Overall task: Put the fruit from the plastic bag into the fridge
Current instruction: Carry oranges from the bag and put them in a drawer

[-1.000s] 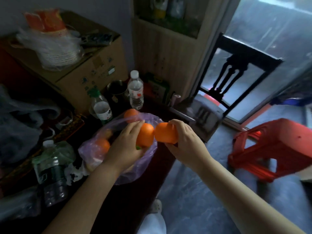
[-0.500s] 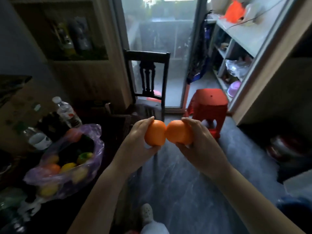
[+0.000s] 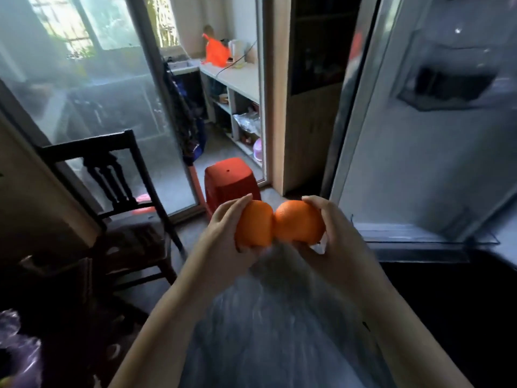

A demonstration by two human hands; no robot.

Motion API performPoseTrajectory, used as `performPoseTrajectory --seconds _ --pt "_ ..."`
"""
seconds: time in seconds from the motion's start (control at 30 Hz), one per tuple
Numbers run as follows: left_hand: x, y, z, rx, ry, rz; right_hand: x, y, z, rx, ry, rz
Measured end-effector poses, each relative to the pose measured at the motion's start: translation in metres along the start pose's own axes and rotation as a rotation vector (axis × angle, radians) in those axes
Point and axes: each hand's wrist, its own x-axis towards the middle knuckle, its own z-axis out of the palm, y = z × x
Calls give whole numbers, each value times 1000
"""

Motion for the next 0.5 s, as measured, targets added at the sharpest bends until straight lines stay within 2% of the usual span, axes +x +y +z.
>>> performPoseTrajectory --seconds 0.23,0.5 --pt "40 44 50 -59 -122 232 -35 20 -56 -86 241 163" --pt "65 85 119 -208 -373 390 -86 47 -85 -110 481 418"
